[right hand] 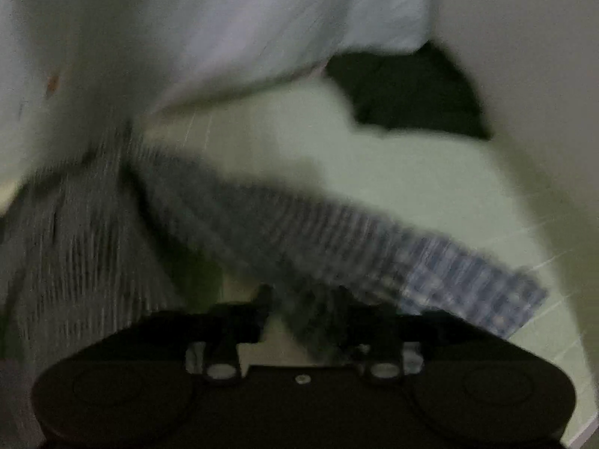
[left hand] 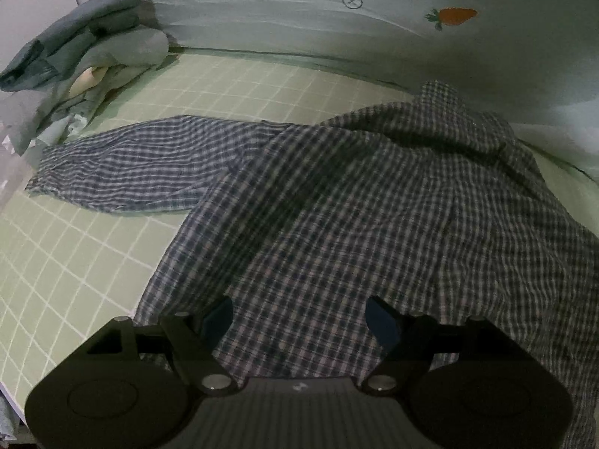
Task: Fold clothes
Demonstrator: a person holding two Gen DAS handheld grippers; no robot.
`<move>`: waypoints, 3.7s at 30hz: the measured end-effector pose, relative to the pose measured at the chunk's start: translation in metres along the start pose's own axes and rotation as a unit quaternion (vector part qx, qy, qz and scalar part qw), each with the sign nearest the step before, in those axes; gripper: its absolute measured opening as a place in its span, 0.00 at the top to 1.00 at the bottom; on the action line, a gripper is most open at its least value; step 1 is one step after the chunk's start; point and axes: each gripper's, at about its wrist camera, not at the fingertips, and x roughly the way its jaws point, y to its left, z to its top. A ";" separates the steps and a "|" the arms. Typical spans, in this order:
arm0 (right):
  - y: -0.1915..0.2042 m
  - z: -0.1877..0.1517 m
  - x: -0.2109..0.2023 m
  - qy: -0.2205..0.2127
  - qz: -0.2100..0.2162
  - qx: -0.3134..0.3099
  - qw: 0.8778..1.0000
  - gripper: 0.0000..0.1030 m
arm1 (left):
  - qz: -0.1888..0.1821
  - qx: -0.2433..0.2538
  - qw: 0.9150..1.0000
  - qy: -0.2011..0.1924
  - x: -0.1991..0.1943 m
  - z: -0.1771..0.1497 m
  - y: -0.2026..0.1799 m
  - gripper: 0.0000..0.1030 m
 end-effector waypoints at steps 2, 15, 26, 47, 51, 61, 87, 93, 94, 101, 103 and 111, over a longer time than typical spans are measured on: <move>-0.018 0.011 -0.014 -0.040 -0.022 0.035 0.998 0.50 | 0.000 -0.002 1.000 -0.002 -0.001 0.002 0.001 0.24; -0.111 -0.032 -0.007 0.024 -0.112 0.257 0.960 0.25 | 0.008 -0.013 1.000 0.006 -0.001 -0.004 0.002 0.23; -0.098 0.028 -0.004 -0.046 -0.120 0.170 0.977 0.94 | 0.014 -0.013 1.000 0.002 -0.001 -0.003 0.002 0.23; 0.139 0.138 0.173 0.047 0.157 -0.071 0.984 0.17 | 0.078 -0.154 0.985 0.023 0.013 -0.001 0.060 0.18; 0.190 0.146 0.210 0.059 0.225 -0.094 0.968 0.18 | 0.079 -0.157 0.984 0.029 0.019 0.005 0.057 0.18; 0.264 0.158 0.269 0.111 0.256 -0.205 0.938 0.97 | 0.071 -0.138 0.987 0.034 0.026 0.016 0.051 0.17; 0.208 0.151 0.154 -0.009 0.129 -0.186 0.974 0.50 | 0.036 -0.088 0.995 -0.015 -0.005 0.004 0.048 0.17; 0.174 0.063 0.120 0.068 0.131 -0.180 0.973 0.59 | 0.024 -0.071 0.997 -0.034 -0.029 -0.010 0.049 0.17; 0.171 0.050 0.117 0.079 0.127 -0.178 0.973 0.60 | 0.023 -0.069 0.997 -0.036 -0.034 -0.014 0.049 0.17; 0.152 -0.011 0.073 0.104 0.123 -0.163 0.973 0.55 | 0.027 -0.060 0.997 -0.033 -0.067 -0.051 0.053 0.17; 0.146 -0.023 0.060 0.107 0.123 -0.163 0.973 0.49 | 0.034 -0.058 0.997 -0.028 -0.075 -0.064 0.054 0.17; 0.135 -0.055 0.041 0.099 0.114 -0.187 0.971 0.21 | 0.089 -0.036 0.995 -0.014 -0.117 -0.110 0.070 0.17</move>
